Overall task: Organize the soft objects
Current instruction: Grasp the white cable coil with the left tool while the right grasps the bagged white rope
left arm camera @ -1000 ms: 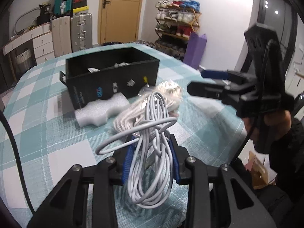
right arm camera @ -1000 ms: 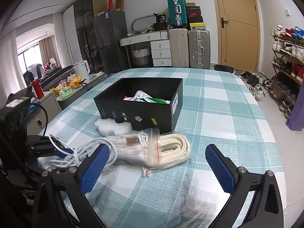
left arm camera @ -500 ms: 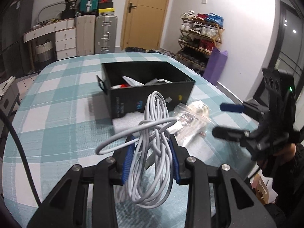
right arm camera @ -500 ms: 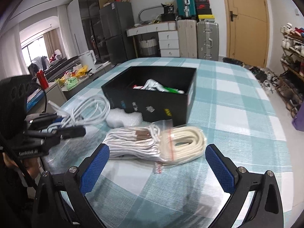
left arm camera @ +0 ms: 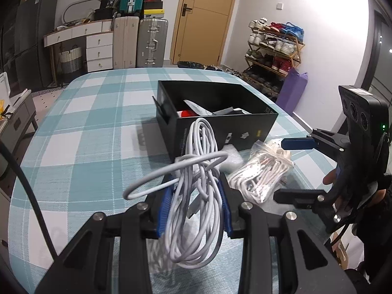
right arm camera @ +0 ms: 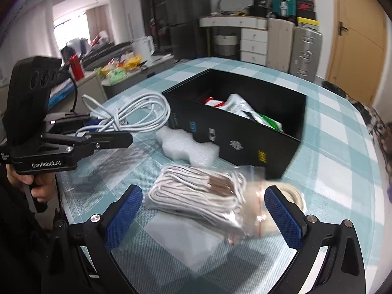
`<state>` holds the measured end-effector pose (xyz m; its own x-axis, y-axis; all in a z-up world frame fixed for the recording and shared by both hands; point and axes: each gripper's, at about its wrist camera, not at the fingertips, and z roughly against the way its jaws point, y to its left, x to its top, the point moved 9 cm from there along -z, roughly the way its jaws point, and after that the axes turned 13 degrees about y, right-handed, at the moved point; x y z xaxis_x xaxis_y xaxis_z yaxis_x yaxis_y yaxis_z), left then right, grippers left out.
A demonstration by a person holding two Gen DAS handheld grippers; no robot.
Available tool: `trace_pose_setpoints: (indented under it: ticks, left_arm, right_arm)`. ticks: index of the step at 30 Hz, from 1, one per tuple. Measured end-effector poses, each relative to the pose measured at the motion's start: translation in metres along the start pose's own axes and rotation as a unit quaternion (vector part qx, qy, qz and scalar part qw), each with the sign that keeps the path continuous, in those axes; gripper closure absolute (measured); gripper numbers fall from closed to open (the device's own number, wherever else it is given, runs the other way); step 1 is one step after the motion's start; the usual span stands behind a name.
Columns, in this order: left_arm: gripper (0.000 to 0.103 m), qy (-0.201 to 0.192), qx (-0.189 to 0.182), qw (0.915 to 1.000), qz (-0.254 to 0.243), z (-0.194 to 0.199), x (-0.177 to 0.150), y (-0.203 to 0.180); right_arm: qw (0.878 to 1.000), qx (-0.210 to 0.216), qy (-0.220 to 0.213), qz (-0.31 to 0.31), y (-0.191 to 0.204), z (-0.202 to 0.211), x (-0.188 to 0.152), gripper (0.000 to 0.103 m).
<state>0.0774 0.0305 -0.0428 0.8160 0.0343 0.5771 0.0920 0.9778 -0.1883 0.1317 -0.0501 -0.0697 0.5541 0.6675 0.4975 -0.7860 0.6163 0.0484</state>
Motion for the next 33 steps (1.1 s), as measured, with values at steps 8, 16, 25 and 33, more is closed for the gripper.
trace_pose_setpoints:
  ticks: [8, 16, 25, 33]
  left_arm:
    - [0.069, -0.004, 0.010, 0.9999, 0.011, 0.001, 0.001, 0.011]
    - [0.069, -0.007, 0.014, 0.9997, 0.017, 0.001, -0.001, 0.016]
    - [0.069, -0.008, 0.010, 0.9998, 0.013, 0.002, 0.000, 0.012]
    - [0.069, -0.009, 0.010, 0.9998, 0.012, 0.002, 0.001, 0.010]
  right_arm:
    - [0.996, 0.011, 0.038, 0.081, 0.020, -0.025, 0.023, 0.001]
    - [0.987, 0.039, 0.088, 0.129, 0.026, -0.054, 0.031, 0.001]
    - [0.980, 0.061, 0.118, 0.150, 0.032, -0.051, 0.005, 0.006]
    - [0.980, 0.054, 0.112, 0.158, 0.039, -0.058, 0.002, 0.034]
